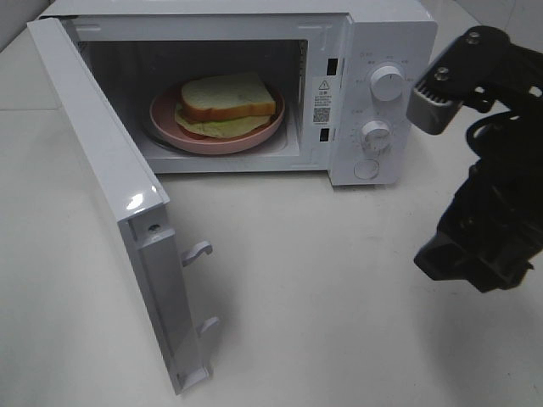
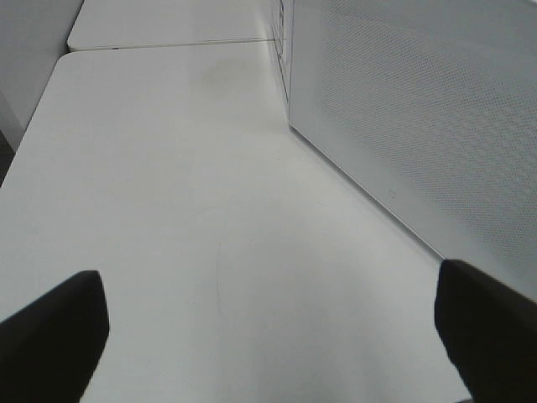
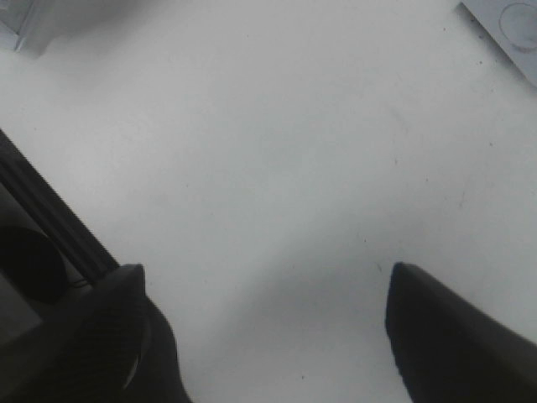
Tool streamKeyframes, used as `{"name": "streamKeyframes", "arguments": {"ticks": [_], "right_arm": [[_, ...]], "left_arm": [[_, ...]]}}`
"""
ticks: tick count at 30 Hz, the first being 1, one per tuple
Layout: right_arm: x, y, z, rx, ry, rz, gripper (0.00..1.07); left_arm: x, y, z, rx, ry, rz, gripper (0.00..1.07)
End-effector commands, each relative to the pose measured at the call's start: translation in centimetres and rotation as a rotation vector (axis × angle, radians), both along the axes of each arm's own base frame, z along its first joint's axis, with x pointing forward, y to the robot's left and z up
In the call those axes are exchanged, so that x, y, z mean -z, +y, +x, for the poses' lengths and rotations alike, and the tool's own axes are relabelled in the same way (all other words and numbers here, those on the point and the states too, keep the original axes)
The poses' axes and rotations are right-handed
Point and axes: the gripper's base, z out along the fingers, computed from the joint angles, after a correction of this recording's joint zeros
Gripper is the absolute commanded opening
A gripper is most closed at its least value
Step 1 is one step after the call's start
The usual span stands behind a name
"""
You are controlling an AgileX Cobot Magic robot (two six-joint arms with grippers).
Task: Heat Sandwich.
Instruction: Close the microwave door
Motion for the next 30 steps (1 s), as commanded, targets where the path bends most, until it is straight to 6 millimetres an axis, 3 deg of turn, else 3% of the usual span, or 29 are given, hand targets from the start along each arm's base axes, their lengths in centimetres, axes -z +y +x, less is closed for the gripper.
{"name": "streamKeyframes", "arguments": {"ticks": [1, 11, 25, 30], "right_arm": [[-0.4, -1.1, -1.4, 0.03, 0.003, -0.012, 0.76], [-2.0, -3.9, -5.3, 0.076, 0.019, -0.021, 0.76], [-3.8, -6.1, -8.3, 0.13, -0.069, 0.062, 0.76], [-4.3, -7.5, -8.7, 0.237, -0.114, 0.086, 0.76]], "left_arm": [[0.0, 0.0, -0.4, 0.002, -0.033, 0.001, 1.01], [0.0, 0.0, -0.4, 0.002, -0.033, 0.001, 1.01], [0.0, 0.0, -0.4, 0.002, -0.033, 0.001, 1.01], [0.0, 0.0, -0.4, 0.002, -0.033, 0.001, 1.01]]}}
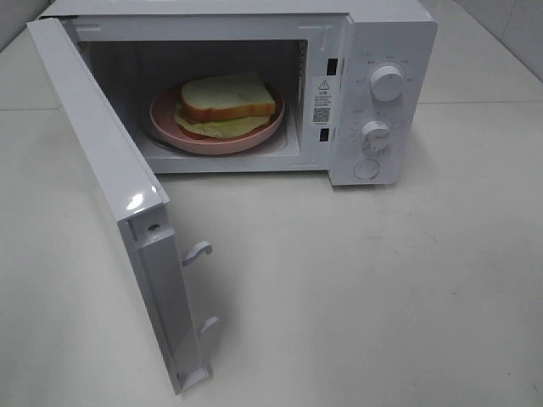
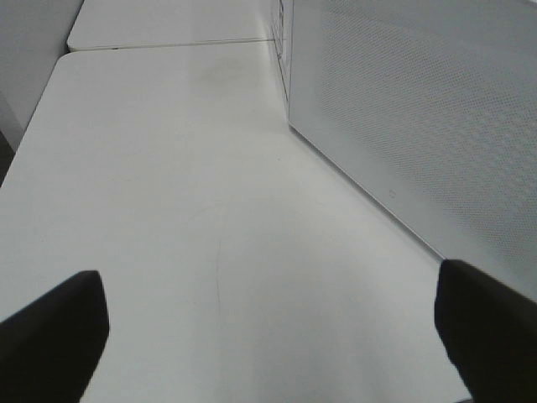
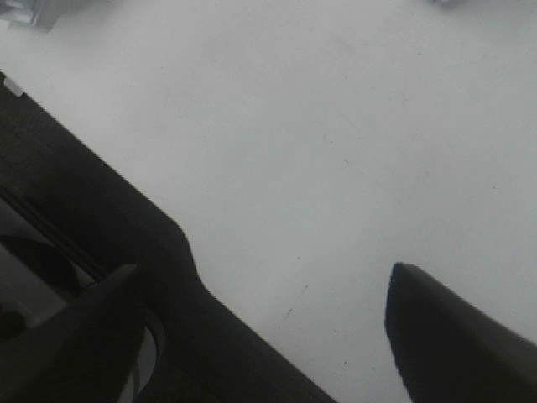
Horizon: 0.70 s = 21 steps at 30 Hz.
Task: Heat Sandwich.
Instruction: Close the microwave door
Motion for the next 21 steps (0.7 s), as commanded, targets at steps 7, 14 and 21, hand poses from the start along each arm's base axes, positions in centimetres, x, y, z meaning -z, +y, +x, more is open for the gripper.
{"name": "streamKeyframes", "arguments": {"ticks": [7, 14, 21], "right_arm": [[1.2, -2.4, -0.8, 0.254, -0.123, 0.075, 0.76], [3.0, -3.0, -1.9, 0.343, -0.187, 0.135, 0.76], [3.4, -3.5, -3.6, 0.419, -0.266, 0.184, 0.76]], "left_arm": [[0.0, 0.0, -0.4, 0.002, -0.033, 0.001, 1.01], [0.0, 0.0, -0.4, 0.002, -0.033, 0.001, 1.01], [0.0, 0.0, -0.4, 0.002, -0.033, 0.001, 1.01]]}}
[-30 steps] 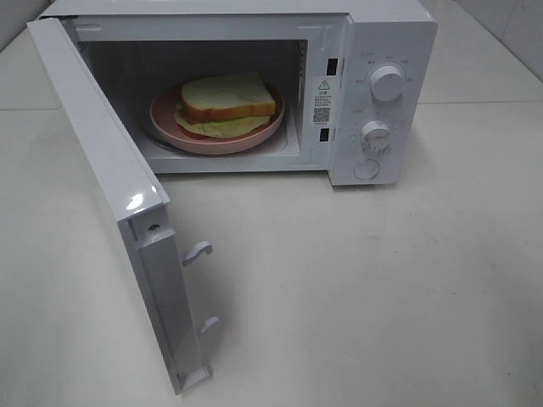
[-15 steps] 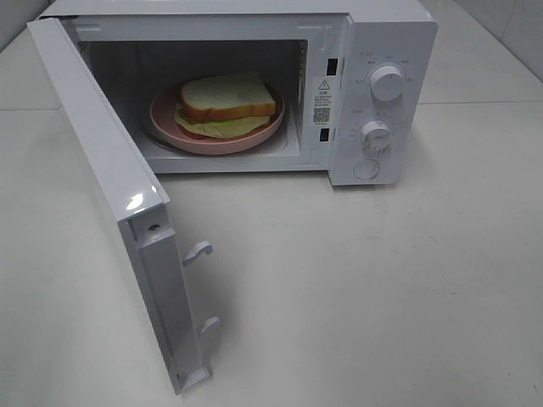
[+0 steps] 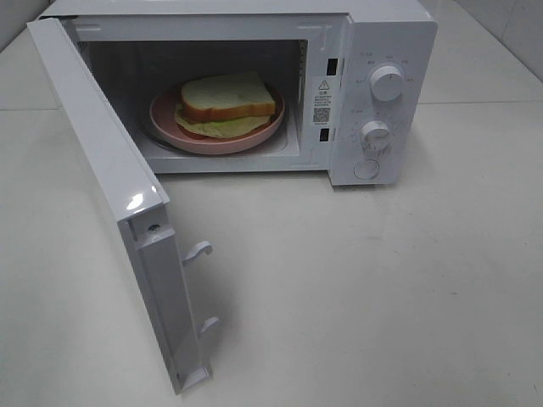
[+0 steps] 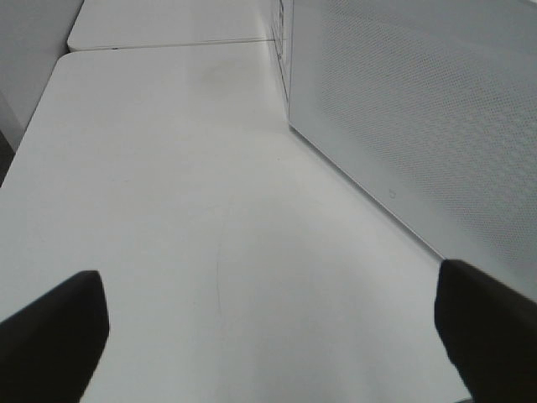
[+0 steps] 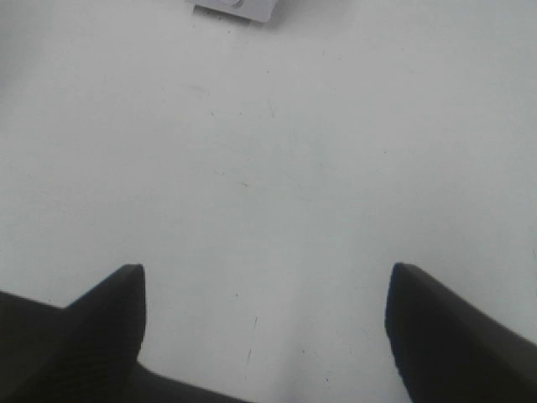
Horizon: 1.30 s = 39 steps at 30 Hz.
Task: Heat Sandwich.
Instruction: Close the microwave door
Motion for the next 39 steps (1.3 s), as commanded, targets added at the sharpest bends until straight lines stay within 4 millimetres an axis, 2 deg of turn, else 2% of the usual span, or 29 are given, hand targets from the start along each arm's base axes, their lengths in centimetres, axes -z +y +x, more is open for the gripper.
{"name": "streamKeyframes", "arguments": {"ticks": [1, 14, 20, 39], "right_arm": [[-0.2, -0.2, -0.9, 0.041, -0.059, 0.026, 0.76], [0.7, -0.5, -4.1, 0.116, -0.13, 0.039, 0.76], [0.8, -0.6, -6.2, 0.114, -0.268, 0.051, 0.76], [0.8, -0.6, -6.3, 0.119, -0.271, 0.056, 0.76]], "left_arm": [[0.0, 0.0, -0.4, 0.002, -0.033, 0.001, 1.01], [0.0, 0.0, -0.4, 0.002, -0.033, 0.001, 1.01], [0.0, 0.0, -0.4, 0.002, -0.033, 0.001, 1.01], [0.0, 0.0, -0.3, 0.002, -0.03, 0.001, 1.01]]}}
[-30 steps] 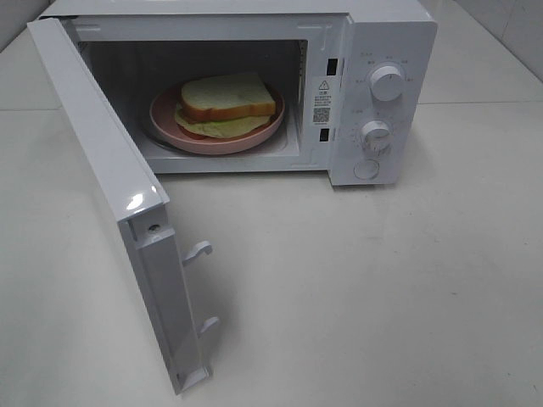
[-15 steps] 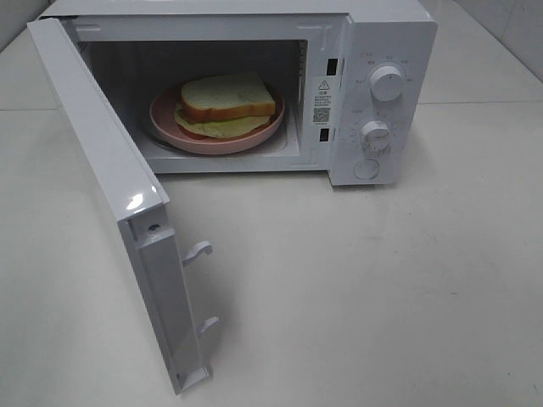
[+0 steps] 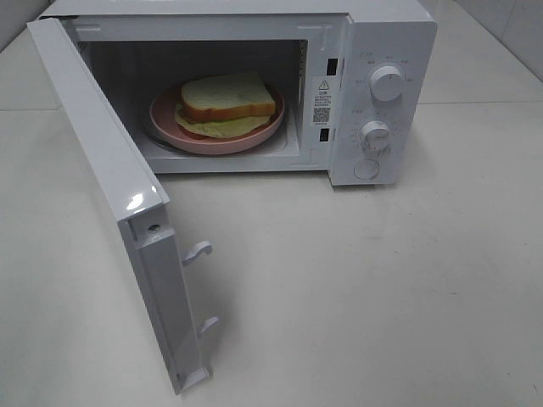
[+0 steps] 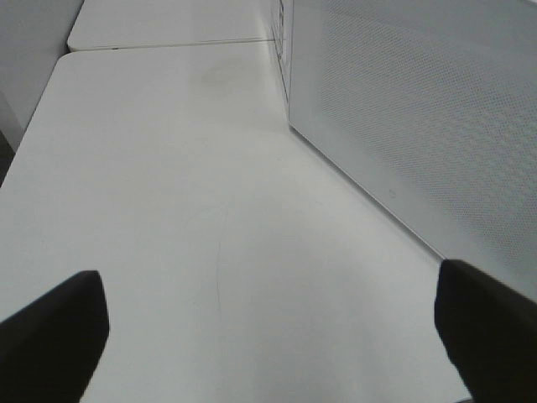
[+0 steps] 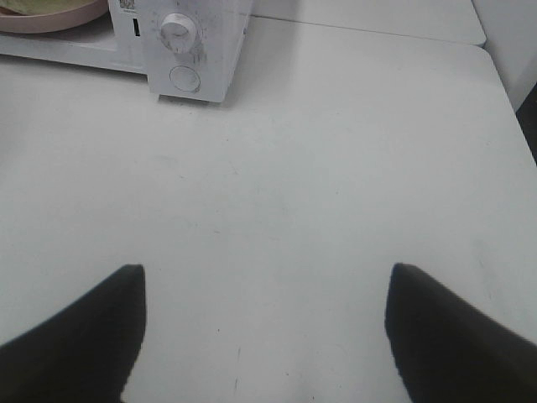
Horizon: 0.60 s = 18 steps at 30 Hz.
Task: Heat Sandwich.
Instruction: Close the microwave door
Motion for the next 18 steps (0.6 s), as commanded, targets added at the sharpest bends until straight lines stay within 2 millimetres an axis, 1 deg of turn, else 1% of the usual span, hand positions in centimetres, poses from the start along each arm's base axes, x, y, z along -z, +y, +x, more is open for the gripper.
{"name": "streamKeyframes", "arguments": {"ticks": [1, 18], "right_arm": [[0.05, 0.02, -0.35, 0.011, -0.027, 0.01, 0.76], [0.05, 0.02, -0.35, 0.011, -0.027, 0.01, 0.76]], "left_arm": [[-0.02, 0.04, -0.31, 0.002, -0.03, 0.001, 1.01], [-0.02, 0.04, -0.31, 0.002, -0.03, 0.001, 1.01]]}}
